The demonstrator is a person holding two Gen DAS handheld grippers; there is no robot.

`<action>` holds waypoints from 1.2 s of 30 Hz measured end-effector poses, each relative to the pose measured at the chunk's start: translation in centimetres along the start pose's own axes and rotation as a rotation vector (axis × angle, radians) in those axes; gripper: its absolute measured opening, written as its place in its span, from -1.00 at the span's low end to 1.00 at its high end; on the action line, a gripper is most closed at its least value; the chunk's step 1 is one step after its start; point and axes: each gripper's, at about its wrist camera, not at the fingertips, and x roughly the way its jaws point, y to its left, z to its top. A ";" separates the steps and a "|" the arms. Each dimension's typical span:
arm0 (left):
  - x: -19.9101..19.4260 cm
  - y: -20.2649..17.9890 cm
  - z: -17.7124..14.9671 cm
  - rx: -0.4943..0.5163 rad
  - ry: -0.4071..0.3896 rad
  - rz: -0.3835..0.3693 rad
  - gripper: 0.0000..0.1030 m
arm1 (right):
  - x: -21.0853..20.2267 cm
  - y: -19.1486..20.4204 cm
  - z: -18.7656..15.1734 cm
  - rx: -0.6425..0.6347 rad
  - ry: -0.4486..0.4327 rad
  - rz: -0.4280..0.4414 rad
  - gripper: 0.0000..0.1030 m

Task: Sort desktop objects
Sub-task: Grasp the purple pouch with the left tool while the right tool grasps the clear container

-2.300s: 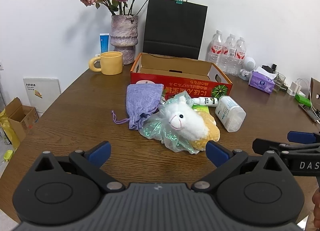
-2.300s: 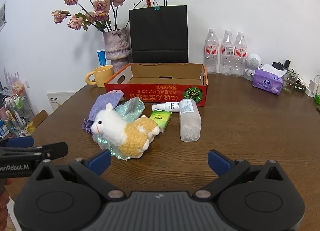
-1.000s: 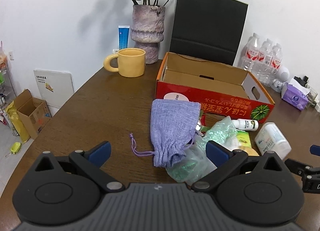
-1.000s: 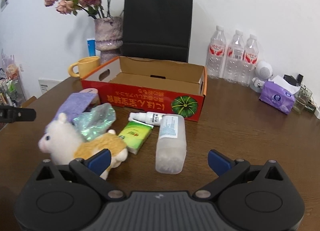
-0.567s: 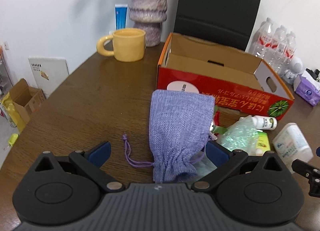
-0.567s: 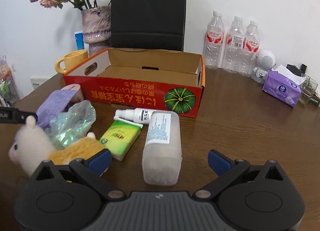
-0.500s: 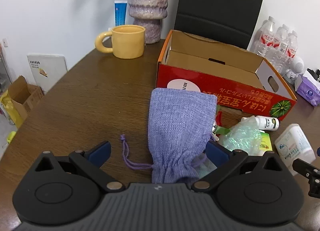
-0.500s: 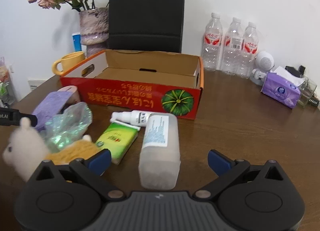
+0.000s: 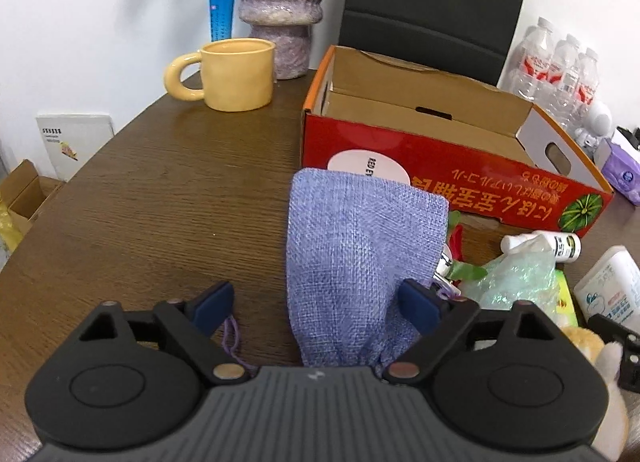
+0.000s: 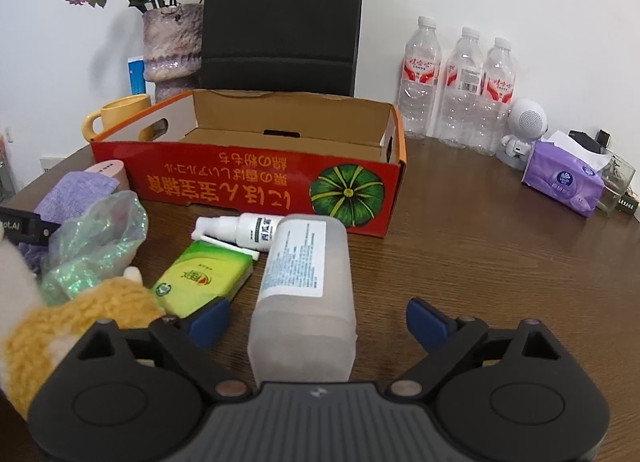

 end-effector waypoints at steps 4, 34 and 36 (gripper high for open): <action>0.1 0.3 -0.1 -0.014 0.007 -0.053 0.11 | 0.1 0.1 -0.4 -0.001 -0.018 0.005 0.57; -7.4 1.4 2.2 0.044 -0.131 -0.096 -0.65 | -4.6 -2.1 2.6 0.054 -0.129 0.131 -0.17; -8.1 1.1 3.2 0.060 -0.145 -0.119 -0.65 | -5.0 -2.1 4.0 0.027 -0.144 0.124 -0.17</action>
